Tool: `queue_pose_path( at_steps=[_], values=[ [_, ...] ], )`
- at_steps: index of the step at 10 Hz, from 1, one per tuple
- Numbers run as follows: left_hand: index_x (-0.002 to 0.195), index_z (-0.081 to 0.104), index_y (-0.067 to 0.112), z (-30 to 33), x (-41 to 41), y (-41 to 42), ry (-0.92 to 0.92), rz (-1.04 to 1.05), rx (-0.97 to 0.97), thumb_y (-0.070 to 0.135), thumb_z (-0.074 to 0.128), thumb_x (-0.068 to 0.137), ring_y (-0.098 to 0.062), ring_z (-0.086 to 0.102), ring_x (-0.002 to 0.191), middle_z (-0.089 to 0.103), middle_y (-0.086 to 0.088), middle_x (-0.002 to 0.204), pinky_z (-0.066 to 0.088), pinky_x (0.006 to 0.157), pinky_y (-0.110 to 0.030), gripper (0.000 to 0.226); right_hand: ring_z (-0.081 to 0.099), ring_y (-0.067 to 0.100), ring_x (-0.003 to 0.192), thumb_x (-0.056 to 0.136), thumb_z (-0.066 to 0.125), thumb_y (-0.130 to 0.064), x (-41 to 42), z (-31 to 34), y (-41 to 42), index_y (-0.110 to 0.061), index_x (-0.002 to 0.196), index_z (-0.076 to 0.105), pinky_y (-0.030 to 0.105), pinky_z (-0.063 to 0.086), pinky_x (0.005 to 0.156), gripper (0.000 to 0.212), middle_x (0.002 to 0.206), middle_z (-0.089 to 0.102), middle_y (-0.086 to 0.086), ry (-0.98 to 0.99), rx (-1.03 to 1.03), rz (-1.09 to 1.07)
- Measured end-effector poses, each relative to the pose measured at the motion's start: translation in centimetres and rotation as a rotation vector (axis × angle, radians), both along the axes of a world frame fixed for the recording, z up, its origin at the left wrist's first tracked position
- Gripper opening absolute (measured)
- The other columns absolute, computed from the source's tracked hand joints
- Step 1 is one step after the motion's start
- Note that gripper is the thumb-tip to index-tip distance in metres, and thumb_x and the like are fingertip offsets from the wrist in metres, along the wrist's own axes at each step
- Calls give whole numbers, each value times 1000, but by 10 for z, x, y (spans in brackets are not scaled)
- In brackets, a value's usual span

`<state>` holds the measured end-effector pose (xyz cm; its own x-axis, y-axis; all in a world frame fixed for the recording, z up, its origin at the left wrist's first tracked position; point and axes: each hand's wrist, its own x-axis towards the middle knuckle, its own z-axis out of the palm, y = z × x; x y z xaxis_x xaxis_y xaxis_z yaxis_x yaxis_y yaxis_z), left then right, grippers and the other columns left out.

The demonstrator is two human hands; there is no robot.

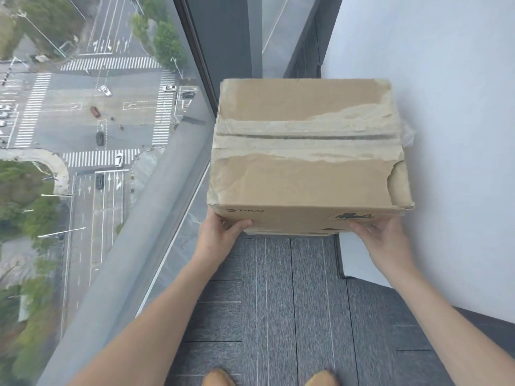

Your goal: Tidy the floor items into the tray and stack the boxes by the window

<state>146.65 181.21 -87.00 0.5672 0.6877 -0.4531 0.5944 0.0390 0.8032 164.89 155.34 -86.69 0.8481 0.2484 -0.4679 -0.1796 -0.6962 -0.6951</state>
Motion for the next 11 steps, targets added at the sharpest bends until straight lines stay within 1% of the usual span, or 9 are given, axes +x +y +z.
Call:
queue_pose_path(
  at_steps=[1, 2, 3, 5, 6, 8, 9, 10, 11],
  values=[
    [118, 48, 19, -8, 1, -3, -8, -7, 13, 14, 82, 77, 14, 57, 88, 61, 22, 97, 47, 77, -6, 54, 59, 14, 107, 87, 72, -36, 2, -5, -5, -22, 121, 47, 30, 43, 91, 44, 112, 61, -8, -16, 16, 25],
    [119, 51, 19, -15, 3, -6, -7, -12, 6, 14, 82, 77, 22, 58, 83, 63, 20, 99, 48, 76, -2, 52, 54, 16, 101, 87, 70, -43, 3, -2, -7, -14, 120, 50, 29, 40, 81, 48, 108, 57, -5, -44, -10, 39],
    [118, 50, 22, -18, 6, -8, -19, -23, 14, 16, 82, 77, 19, 58, 86, 63, 21, 100, 49, 75, -4, 52, 55, 11, 106, 89, 71, -27, 5, -2, -8, -18, 113, 45, 25, 37, 90, 36, 112, 59, -5, -21, 45, -13],
    [117, 46, 24, -14, 12, -10, -26, -69, 26, 20, 81, 79, 16, 54, 87, 60, 23, 96, 41, 66, 5, 52, 61, 15, 120, 86, 74, -32, 8, -11, -18, -20, 119, 45, 31, 43, 102, 46, 131, 62, 1, 37, 105, -51],
    [116, 46, 25, -14, 7, -11, -55, -50, 24, 14, 80, 79, 18, 56, 88, 61, 23, 99, 45, 74, 1, 51, 59, 17, 121, 87, 73, -30, 6, -12, -17, -20, 116, 43, 32, 43, 103, 43, 130, 61, 2, 37, 111, -48],
    [104, 48, 37, -12, 5, -11, -56, -87, 35, 15, 79, 81, 1, 61, 93, 62, 20, 97, 48, 90, -22, 44, 55, 11, 120, 92, 68, -27, 4, -5, -14, -22, 116, 37, 24, 37, 97, 39, 122, 55, -6, 40, 74, -11],
    [109, 51, 35, -15, 4, -9, -1, -119, 30, 24, 80, 80, -10, 63, 99, 66, 14, 101, 51, 94, -33, 42, 51, 15, 130, 92, 66, -33, 5, -9, -14, -18, 125, 37, 31, 39, 104, 47, 137, 53, 1, 75, 49, -20],
    [120, 45, 34, -2, 2, -8, 19, -105, -71, 26, 80, 79, -1, 59, 97, 63, 19, 110, 49, 98, -37, 54, 44, 24, 138, 89, 68, -40, 0, 1, -10, -14, 141, 29, 43, 37, 112, 70, 152, 41, 8, 145, -14, -22],
    [124, 40, 33, 18, -4, -16, 57, -52, -228, 19, 76, 83, -1, 55, 101, 53, 25, 105, 47, 99, -37, 56, 43, 29, 137, 89, 69, -34, -13, 19, -9, -14, 151, 24, 40, 39, 106, 79, 153, 41, 8, 137, -117, 1]
  ],
)
